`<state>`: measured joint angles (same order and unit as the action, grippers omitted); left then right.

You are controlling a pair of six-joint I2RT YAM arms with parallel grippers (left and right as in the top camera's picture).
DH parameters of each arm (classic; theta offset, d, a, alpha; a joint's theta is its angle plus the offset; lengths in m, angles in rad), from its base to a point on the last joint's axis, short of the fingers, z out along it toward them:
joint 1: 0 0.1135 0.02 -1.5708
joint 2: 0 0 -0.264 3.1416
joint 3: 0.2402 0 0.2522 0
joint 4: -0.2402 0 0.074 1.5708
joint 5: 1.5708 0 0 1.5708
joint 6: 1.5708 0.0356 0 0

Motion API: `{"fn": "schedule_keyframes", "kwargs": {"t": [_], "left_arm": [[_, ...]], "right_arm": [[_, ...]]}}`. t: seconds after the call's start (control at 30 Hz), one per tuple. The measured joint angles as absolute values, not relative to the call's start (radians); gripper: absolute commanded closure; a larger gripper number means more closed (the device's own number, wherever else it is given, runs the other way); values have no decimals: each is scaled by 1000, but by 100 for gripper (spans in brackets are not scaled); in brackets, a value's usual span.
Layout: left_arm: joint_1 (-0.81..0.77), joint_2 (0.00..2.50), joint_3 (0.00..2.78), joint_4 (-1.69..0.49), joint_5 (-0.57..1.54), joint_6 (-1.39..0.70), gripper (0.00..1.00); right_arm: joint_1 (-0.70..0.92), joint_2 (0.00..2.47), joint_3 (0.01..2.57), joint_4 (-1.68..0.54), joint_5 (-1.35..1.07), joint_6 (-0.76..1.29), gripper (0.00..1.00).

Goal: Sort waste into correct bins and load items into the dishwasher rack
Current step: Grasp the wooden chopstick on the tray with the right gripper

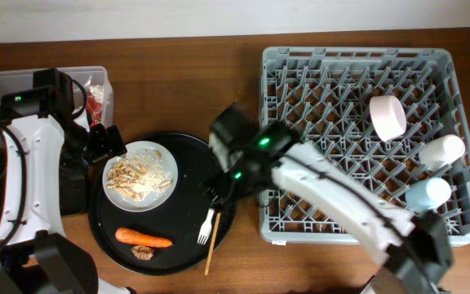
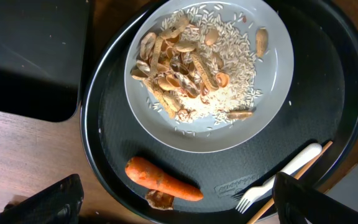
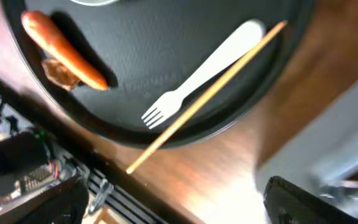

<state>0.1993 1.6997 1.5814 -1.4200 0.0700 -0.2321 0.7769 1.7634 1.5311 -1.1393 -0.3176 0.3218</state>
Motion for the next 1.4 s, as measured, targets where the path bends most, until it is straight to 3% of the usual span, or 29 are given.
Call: {"fn": "schedule_keyframes", "kwargs": {"t": [0.03,0.13,0.23,0.37,0.53,0.63,0.97,1.03,1.4], "left_arm": [[199,1700,1581,-1420,70,-232,3],[199,1700,1581,-1417,70,-232,3],[199,1700,1581,-1417,70,-232,3],[199,1700,1581,-1417,70,-232,3],[199,1700,1581,-1417,70,-232,3],[199,1700,1581,-1417,70,-232,3],[199,1700,1581,-1417,70,-232,3],[199,1700,1581,-1417,70,-232,3],[199,1700,1581,-1417,70,-232,3]], "right_arm": [[800,1781,1518,-1119,-312,355,21],[878,1867,1478,-1075,-252,499,24],[892,1950,1478,-1022,-207,595,37],[892,2045,1475,-977,-192,654,44],[892,2074,1474,-952,-184,681,66],[892,2074,1474,-952,-184,683,72],[892,2074,1474,-952,-185,767,73],[892,2074,1474,-952,-185,791,80],[908,2074,1473,-952,-184,840,89]]}}
